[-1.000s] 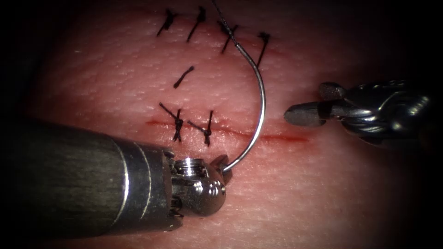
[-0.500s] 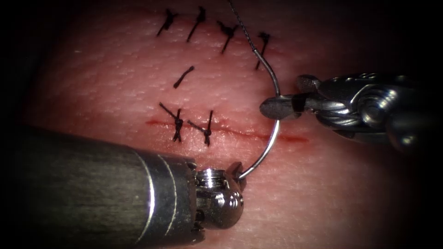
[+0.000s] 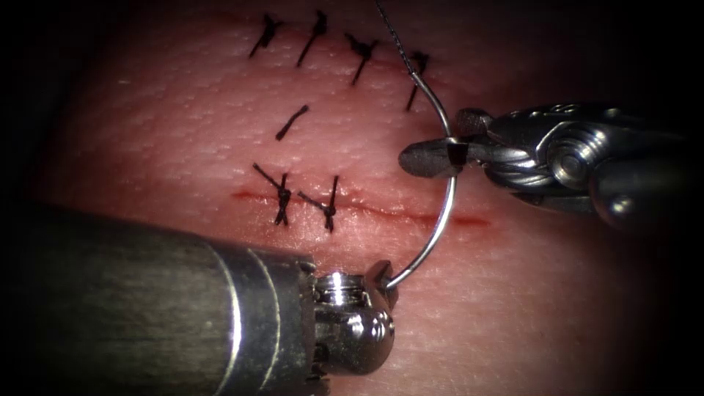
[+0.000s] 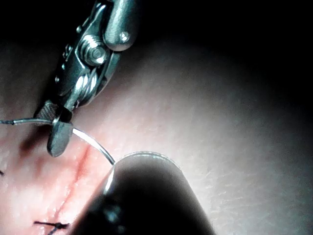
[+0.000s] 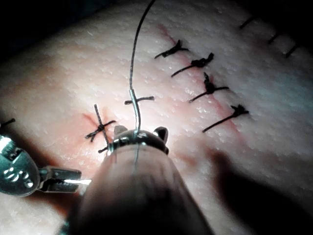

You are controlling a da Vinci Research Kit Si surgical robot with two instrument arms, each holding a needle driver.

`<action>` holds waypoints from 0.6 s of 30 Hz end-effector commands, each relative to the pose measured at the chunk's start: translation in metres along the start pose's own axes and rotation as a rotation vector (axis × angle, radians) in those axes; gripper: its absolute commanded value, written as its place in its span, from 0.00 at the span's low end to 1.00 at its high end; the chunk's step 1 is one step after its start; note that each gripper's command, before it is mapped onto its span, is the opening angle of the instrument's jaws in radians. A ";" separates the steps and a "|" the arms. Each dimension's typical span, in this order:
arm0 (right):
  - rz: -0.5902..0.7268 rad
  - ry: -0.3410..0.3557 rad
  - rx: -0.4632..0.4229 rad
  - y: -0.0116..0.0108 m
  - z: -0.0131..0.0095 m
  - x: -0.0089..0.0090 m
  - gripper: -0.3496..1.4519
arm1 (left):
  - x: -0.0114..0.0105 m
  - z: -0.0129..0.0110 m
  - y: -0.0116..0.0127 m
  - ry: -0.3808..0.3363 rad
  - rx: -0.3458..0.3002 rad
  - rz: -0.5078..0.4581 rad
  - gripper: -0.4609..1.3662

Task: Wound Closure
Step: Hand over the needle to the right gripper.

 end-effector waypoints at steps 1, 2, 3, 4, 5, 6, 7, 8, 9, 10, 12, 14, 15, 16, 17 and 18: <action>0.000 0.000 0.007 0.0000 0.0000 0.0000 0.95 | 0.0000 0.0000 0.0000 0.001 -0.006 -0.002 0.06; 0.000 0.000 0.007 0.0000 -0.0001 -0.0001 0.95 | 0.0000 0.0000 0.0000 0.001 -0.006 -0.002 0.06; -0.001 0.000 0.007 -0.0001 -0.0001 -0.0001 0.94 | 0.0000 0.0000 0.0000 0.002 -0.006 -0.002 0.06; -0.007 0.000 0.007 -0.0001 -0.0001 -0.0001 0.94 | -0.0001 0.0000 0.0000 0.002 -0.006 -0.002 0.06; -0.012 0.001 0.007 -0.0001 -0.0002 -0.0002 0.92 | -0.0001 0.0000 0.0001 0.001 -0.006 -0.002 0.06; -0.013 0.001 0.007 -0.0002 -0.0003 -0.0002 0.91 | -0.0001 0.0000 0.0001 0.001 -0.005 -0.002 0.06; -0.024 0.001 0.011 -0.0003 -0.0003 -0.0003 0.89 | 0.0000 0.0000 0.0001 0.001 -0.005 -0.002 0.06; -0.030 0.001 0.008 -0.0003 -0.0004 -0.0003 0.87 | 0.0000 0.0000 0.0001 0.001 -0.005 -0.002 0.06; -0.054 0.001 0.006 -0.0003 -0.0005 -0.0004 0.79 | 0.0000 0.0000 0.0001 0.001 -0.005 -0.002 0.06; -0.066 0.001 0.007 -0.0003 -0.0005 -0.0004 0.61 | 0.0001 0.0000 0.0001 0.000 -0.005 -0.003 0.06; -0.074 0.001 0.016 -0.0002 -0.0007 -0.0005 0.00 | 0.0001 -0.0001 0.0002 0.000 -0.004 -0.004 0.06; -0.074 0.004 0.017 -0.0001 -0.0009 -0.0006 0.00 | 0.0001 -0.0002 0.0003 -0.001 -0.004 0.002 0.06; -0.073 0.004 0.015 -0.0001 -0.0009 -0.0006 0.00 | 0.0001 -0.0003 0.0003 -0.001 -0.004 0.001 0.06; -0.072 0.001 0.012 0.0000 -0.0009 -0.0006 0.00 | 0.0001 -0.0003 0.0003 -0.001 -0.004 0.007 0.06; -0.070 -0.003 0.008 0.0001 -0.0009 -0.0006 0.00 | 0.0002 -0.0004 0.0003 0.003 -0.003 0.003 0.06; -0.068 -0.003 0.012 0.0001 -0.0009 -0.0006 0.00 | 0.0002 -0.0004 0.0002 0.009 -0.001 -0.003 0.06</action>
